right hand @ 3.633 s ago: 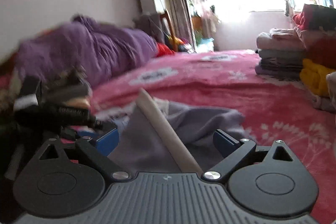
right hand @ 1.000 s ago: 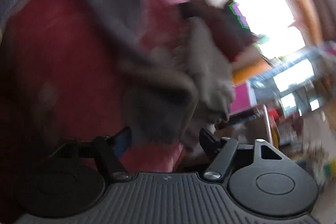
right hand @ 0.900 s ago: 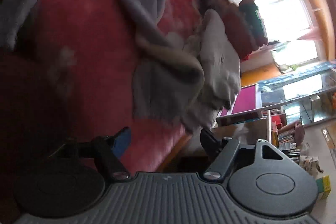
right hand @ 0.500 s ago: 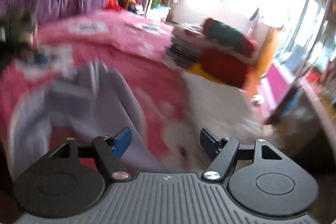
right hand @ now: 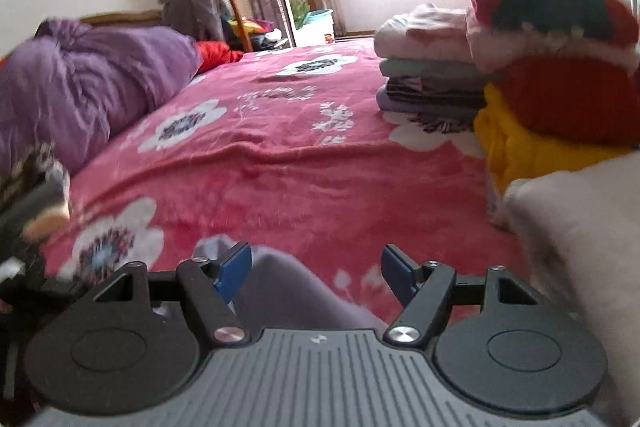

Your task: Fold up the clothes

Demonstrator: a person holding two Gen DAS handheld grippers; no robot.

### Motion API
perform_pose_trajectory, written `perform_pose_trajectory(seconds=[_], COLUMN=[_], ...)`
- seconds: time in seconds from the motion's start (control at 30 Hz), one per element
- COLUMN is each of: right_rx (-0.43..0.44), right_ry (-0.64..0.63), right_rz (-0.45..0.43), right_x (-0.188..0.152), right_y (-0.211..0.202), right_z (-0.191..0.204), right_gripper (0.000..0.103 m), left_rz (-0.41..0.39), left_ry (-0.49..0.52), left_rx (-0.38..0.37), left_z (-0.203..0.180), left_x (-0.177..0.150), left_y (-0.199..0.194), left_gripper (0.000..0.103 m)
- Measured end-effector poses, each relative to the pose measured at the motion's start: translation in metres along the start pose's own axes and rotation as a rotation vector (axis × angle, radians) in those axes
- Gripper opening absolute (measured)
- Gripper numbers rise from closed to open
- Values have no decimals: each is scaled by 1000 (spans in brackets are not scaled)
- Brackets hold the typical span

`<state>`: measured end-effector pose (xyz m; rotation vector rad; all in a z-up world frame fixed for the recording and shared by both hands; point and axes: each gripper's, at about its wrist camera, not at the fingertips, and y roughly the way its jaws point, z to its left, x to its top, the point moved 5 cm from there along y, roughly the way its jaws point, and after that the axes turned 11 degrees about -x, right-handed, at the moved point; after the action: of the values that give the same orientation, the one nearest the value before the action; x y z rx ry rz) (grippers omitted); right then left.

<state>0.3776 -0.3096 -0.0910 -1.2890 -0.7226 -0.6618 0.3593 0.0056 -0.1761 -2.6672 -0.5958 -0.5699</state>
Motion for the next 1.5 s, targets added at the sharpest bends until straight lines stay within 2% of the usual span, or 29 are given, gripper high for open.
perform_pose_trajectory(seconds=[0.07, 0.13, 0.23, 0.33, 0.47, 0.6, 0.63, 0.67, 0.73, 0.77, 0.83, 0.87, 0.9, 0.97, 1.0, 1.03, 1.1, 1.13, 1.27, 1.33, 1.37, 1.43, 1.47, 1.5], right_rx=[29, 59, 115, 170, 304, 389, 385, 381, 363, 324, 201, 148, 97, 17, -1, -12, 0, 35, 248, 268, 273, 269, 270, 281], right_ry=[21, 3, -64, -174, -224, -230, -274, -318, -422, -532, -839, -943, -1024, -1067, -1037, -1002, -908, -834, -402, -297, -251, -186, -169, -186], right_rz=[10, 36, 125, 224, 377, 529, 515, 501, 461, 410, 265, 199, 139, 64, 66, 73, 120, 155, 298, 348, 376, 448, 475, 480], right_x=[6, 11, 15, 11, 0, -20, -25, -30, -41, -51, -81, -96, -108, -117, -114, -110, -96, -87, -41, -34, -32, -39, -41, -43], right_y=[11, 22, 46, 71, 93, 105, 97, 89, 72, 58, 29, 15, 3, -9, -9, -7, 1, 6, 23, 37, 44, 60, 65, 65], right_z=[0, 4, 17, 38, 64, 82, 88, 94, 106, 114, 134, 140, 145, 148, 145, 142, 134, 128, 99, 89, 84, 75, 72, 73], right_gripper=[71, 71, 71, 71, 72, 73, 71, 63, 53, 54, 54, 54, 54, 58, 63, 74, 80, 80, 80, 79, 79, 78, 75, 75], left_rz=[49, 107, 189, 180, 186, 198, 198, 197, 200, 202, 205, 206, 208, 211, 211, 211, 210, 210, 212, 212, 209, 192, 182, 170], left_ry=[268, 367, 300, 291, 321, 352, 348, 348, 358, 363, 367, 369, 371, 379, 383, 383, 387, 390, 384, 371, 364, 318, 290, 266], left_rx=[-119, -125, 113, 123, 128, 130, 126, 124, 124, 124, 121, 120, 118, 123, 127, 130, 136, 139, 134, 131, 136, 114, 95, 79], left_z=[-39, -43, 1, 6, 4, 1, 3, 3, 2, 2, 1, 1, 0, 0, 0, 0, -1, -1, -1, 0, 1, 4, 5, 5], left_x=[-6, -17, -34, -36, -38, -39, -39, -39, -39, -39, -39, -39, -40, -41, -42, -43, -43, -43, -41, -39, -38, -33, -31, -28], left_y=[-22, -44, -52, -53, -53, -57, -59, -57, -57, -57, -58, -58, -58, -57, -57, -57, -56, -56, -55, -54, -54, -54, -54, -53], left_gripper=[6, 6, 6, 6, 6, 6, 6, 6, 6, 6, 7, 7, 7, 7, 7, 7, 7, 7, 7, 14, 24, 35, 48, 53])
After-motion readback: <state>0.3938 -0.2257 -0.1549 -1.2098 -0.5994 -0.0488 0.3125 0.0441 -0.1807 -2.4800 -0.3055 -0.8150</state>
